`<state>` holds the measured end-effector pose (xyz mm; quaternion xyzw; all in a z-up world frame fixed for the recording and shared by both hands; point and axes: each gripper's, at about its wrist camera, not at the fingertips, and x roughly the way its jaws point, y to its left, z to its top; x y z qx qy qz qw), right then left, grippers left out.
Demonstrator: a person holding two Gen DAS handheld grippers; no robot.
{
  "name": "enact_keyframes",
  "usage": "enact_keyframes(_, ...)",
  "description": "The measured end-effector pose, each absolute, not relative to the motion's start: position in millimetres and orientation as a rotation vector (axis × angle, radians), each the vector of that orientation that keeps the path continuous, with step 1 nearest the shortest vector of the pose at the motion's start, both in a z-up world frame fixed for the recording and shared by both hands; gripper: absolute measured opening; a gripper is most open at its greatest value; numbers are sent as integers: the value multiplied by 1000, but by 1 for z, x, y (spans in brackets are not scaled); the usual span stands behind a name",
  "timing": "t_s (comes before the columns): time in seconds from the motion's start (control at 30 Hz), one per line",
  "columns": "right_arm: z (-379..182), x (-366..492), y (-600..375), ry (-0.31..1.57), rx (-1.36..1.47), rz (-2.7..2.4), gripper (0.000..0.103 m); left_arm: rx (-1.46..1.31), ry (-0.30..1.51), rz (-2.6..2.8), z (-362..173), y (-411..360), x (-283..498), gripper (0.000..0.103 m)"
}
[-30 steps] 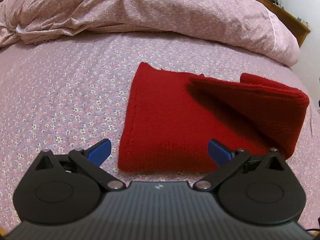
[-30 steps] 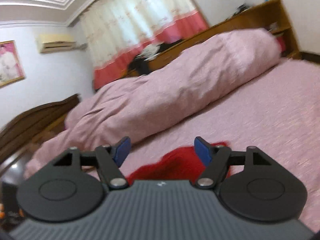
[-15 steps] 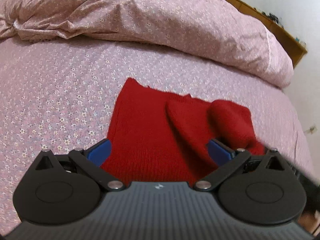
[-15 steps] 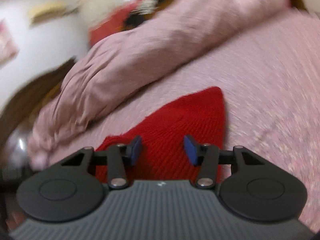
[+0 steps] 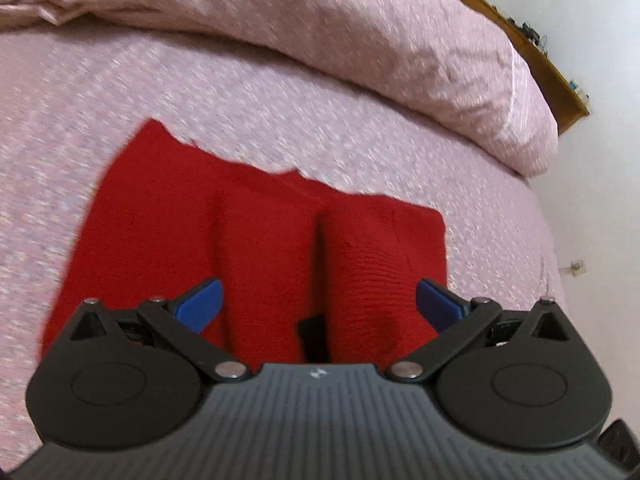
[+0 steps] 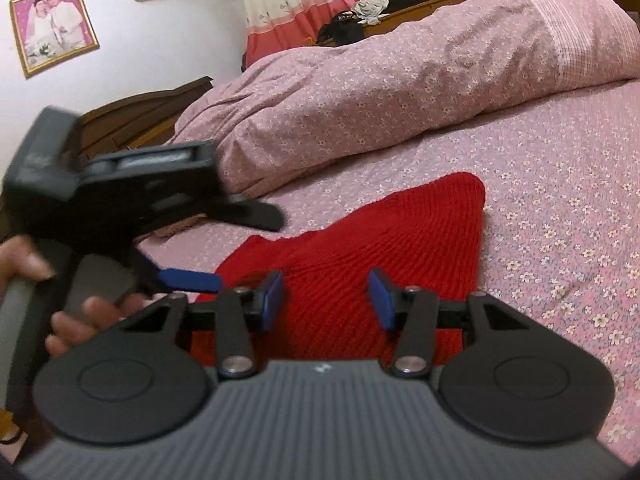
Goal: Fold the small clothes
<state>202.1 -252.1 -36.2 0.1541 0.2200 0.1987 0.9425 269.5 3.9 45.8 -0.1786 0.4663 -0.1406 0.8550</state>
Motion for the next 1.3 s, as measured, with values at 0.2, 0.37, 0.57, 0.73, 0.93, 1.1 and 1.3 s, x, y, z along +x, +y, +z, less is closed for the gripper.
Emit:
enact_keyframes(0.2, -36, 196, -250, 436, 312, 391, 50, -356, 1023, -364, 30, -25, 282, 85)
enact_keyframes(0.37, -34, 191, -258, 427, 358, 366, 51, -392, 1042, -424, 19, -30, 287, 42)
enact_keyframes(0.57, -22, 176, -288, 373, 512, 373, 55, -443, 961, -479, 49, -10, 276, 18)
enact_keyframes(0.73, -18, 187, -281, 405, 449, 329, 55, -459, 894, -452, 70, 25, 256, 18)
enact_keyframes(0.93, -33, 200, -243, 492, 314, 314, 57, -494, 972, -391, 36, 56, 252, 33)
enact_keyframes(1.1, -33, 197, -241, 500, 283, 305, 58, -395, 860, -322, 33, 68, 237, 76)
enact_keyframes(1.3, -34, 199, -247, 515, 325, 308, 58, -504, 888, -380, 21, 76, 252, 84)
